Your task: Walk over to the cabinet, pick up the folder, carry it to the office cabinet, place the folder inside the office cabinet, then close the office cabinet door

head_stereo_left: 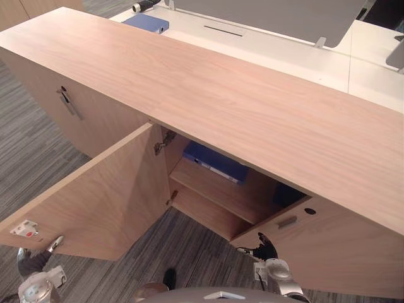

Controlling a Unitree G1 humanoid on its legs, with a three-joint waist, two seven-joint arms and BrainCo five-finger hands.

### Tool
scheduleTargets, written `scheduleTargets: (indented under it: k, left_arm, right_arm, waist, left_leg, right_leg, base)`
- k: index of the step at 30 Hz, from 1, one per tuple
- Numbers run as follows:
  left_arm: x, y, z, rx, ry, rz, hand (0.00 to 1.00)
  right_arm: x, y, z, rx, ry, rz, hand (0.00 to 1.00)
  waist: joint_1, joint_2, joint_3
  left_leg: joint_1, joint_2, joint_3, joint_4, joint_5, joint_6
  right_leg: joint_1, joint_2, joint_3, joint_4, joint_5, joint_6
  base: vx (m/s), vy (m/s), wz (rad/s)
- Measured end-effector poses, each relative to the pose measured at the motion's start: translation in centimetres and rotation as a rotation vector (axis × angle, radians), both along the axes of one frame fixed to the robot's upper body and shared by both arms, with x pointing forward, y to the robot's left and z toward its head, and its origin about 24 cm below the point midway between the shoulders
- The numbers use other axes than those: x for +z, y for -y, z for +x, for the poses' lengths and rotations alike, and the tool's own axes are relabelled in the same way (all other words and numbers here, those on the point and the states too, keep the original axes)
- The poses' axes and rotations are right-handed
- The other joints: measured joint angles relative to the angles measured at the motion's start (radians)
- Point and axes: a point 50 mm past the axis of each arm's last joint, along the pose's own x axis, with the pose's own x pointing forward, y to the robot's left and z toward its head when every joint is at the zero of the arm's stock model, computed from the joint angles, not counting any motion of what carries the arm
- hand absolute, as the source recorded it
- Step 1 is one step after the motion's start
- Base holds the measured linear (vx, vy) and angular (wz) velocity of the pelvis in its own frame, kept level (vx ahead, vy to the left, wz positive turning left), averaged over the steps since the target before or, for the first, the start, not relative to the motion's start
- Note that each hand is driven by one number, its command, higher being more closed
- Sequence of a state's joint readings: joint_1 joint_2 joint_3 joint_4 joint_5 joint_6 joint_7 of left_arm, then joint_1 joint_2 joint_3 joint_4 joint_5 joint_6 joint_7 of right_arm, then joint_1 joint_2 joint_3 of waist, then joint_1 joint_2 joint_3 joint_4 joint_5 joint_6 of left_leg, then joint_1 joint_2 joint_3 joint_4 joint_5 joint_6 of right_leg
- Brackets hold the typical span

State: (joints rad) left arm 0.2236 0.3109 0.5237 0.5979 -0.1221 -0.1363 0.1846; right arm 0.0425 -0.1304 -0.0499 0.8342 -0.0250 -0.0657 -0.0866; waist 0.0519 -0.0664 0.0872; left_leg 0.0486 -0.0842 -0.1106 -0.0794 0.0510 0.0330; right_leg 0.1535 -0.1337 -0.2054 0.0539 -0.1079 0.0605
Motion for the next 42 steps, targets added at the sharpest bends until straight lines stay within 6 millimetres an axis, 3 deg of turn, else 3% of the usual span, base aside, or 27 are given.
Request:
scheduleTargets:
  k: [10, 13, 22, 24, 34, 42]
  left_arm:
    - [1.2, 0.6, 2.5, -0.138, 0.028, 0.037, 0.0]
    - [1.2, 0.7, 2.8, -0.174, 0.019, 0.041, 0.0]
    - [0.7, 2.1, 3.1, -0.234, 0.002, 0.014, 0.0]
    - [0.5, 2.5, 2.9, -0.237, -0.01, 0.003, 0.0]
    - [-0.1, 2.6, 1.1, -0.249, -0.065, -0.016, 0.0]
    - [-1.0, 5.1, 0.1, -0.378, -0.109, -0.064, 0.0]
  right_arm:
    - [-0.1, 0.0, -0.2, 0.01, -0.008, 0.009, 0.0]
    - [-0.3, 0.0, -0.6, 0.008, -0.019, 0.01, 0.0]
    - [-0.9, -0.1, -2.3, 0.011, -0.068, 0.008, 0.0]
    - [-1.1, -0.6, -2.4, 0.01, -0.072, 0.021, 0.0]
    - [-1.1, -1.2, -2.0, 0.019, -0.063, 0.043, 0.0]
    - [-1.4, -1.6, -2.8, 0.04, -0.085, 0.07, 0.0]
  waist:
    - [-0.003, 0.028, 0.019]
    - [-0.005, 0.028, 0.019]
    - [-0.011, 0.036, 0.013]
    - [-0.002, 0.026, 0.006]
    - [0.013, 0.031, 0.003]
    - [0.015, 0.045, -0.001]
  left_leg:
    - [-0.022, 0.005, 0.007, -0.007, 0.0, -0.002]
    - [-0.035, 0.003, 0.013, -0.007, 0.012, -0.006]
    - [-0.048, 0.03, 0.031, -0.007, 0.018, -0.013]
    - [-0.047, 0.028, 0.038, -0.007, 0.022, -0.019]
    - [-0.034, 0.025, 0.088, -0.007, 0.025, -0.016]
    - [-0.031, 0.027, 0.123, -0.007, 0.022, -0.019]
  right_leg:
    - [-0.035, 0.002, 0.003, 0.003, 0.006, 0.005]
    - [-0.051, -0.001, 0.005, 0.003, -0.021, 0.015]
    - [-0.053, 0.022, 0.018, -0.017, -0.017, 0.008]
    - [-0.053, 0.022, 0.029, -0.017, -0.013, 0.003]
    - [-0.047, 0.019, 0.064, -0.031, 0.012, 0.023]
    - [-0.06, 0.015, 0.089, -0.022, 0.017, 0.019]
  base:
    - [-0.1, -0.01, -0.09]
    - [-0.15, -0.027, -0.04]
    - [-0.06, -0.025, 0.04]
    - [0.05, 0.002, -0.01]
    - [0.03, 0.0, -0.11]
    - [-0.09, 0.025, -0.07]
